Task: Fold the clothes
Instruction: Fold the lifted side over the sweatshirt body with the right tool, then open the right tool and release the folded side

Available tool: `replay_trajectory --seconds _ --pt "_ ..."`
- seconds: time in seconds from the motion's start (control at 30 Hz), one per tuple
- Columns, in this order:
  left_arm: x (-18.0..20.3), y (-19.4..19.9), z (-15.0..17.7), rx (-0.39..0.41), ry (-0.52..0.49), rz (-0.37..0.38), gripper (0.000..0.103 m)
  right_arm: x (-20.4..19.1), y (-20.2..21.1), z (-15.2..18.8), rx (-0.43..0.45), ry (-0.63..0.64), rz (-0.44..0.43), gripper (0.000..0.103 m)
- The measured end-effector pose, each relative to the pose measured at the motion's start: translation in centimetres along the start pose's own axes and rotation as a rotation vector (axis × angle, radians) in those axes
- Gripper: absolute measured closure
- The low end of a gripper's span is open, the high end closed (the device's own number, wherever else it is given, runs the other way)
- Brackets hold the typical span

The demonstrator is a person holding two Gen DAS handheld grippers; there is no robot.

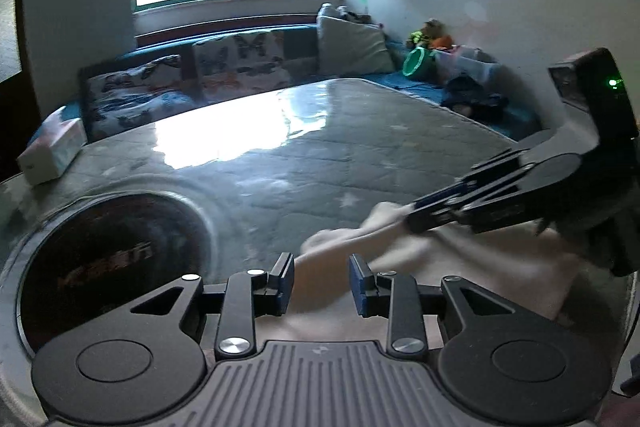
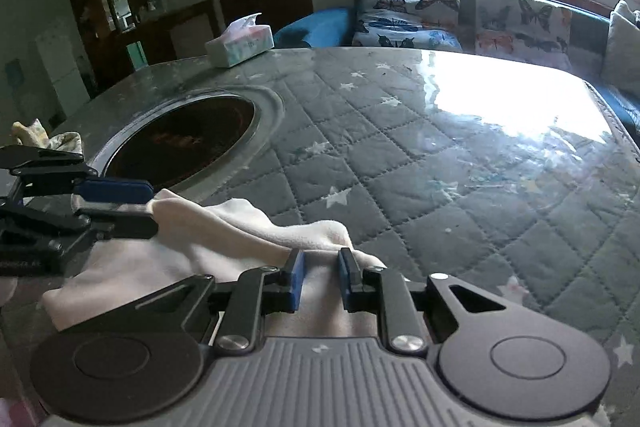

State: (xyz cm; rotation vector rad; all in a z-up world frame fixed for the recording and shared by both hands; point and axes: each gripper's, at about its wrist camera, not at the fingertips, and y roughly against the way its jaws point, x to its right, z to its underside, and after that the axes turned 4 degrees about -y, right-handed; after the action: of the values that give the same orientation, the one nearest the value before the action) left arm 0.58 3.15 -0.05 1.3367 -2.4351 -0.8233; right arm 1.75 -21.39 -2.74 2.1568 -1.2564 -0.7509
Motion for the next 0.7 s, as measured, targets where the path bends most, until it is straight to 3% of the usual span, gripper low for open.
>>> replay_trajectory --seconds 0.13,0.43,0.7 --pt "0.6 -1.6 -0.7 -0.012 -0.009 0.035 0.070 -0.5 0.8 0.1 0.021 0.025 0.004 0.085" --pt "0.1 -4.4 -0.7 -0.048 0.014 0.026 0.071 -3.9 1.3 1.4 0.013 0.146 -0.045 0.085" --pt "-0.2 -0.6 -0.6 0.017 0.027 0.023 0.071 -4.3 0.1 0.8 0.018 0.152 -0.012 0.083"
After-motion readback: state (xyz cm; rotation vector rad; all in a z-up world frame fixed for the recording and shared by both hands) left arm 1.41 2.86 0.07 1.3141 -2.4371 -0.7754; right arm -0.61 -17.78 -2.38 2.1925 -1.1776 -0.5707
